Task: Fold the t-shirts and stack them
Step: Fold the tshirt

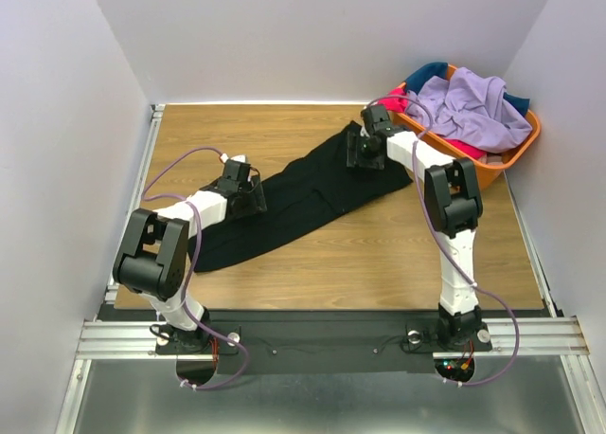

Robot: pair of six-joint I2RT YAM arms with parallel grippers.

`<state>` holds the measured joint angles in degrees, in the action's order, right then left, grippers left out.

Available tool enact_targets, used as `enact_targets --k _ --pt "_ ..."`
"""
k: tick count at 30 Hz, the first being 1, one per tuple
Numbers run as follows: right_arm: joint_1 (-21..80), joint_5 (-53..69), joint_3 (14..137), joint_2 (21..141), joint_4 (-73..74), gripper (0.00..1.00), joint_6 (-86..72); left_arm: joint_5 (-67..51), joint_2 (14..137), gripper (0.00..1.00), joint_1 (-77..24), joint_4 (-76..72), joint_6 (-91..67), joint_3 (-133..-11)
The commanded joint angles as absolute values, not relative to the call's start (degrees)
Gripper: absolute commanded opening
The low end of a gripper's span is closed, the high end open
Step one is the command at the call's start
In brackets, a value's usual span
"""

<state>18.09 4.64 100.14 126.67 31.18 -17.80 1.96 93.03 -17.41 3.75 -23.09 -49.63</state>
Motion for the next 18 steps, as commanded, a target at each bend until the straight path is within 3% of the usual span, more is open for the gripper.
enact_targets --k 1,12,18 --pt "18.5 3.2 106.3 135.2 30.3 0.67 -19.1 -5.5 95.3 0.74 -21.3 10.8 -28.2 -45.4" --pt "18.5 9.0 130.8 149.1 30.5 0.68 -22.3 -7.8 92.7 0.74 -26.6 18.5 -34.4 -50.2" --pt "18.5 15.3 137.2 149.9 30.3 0.68 -24.2 -4.2 87.1 0.74 -27.1 24.5 -32.3 -57.1"
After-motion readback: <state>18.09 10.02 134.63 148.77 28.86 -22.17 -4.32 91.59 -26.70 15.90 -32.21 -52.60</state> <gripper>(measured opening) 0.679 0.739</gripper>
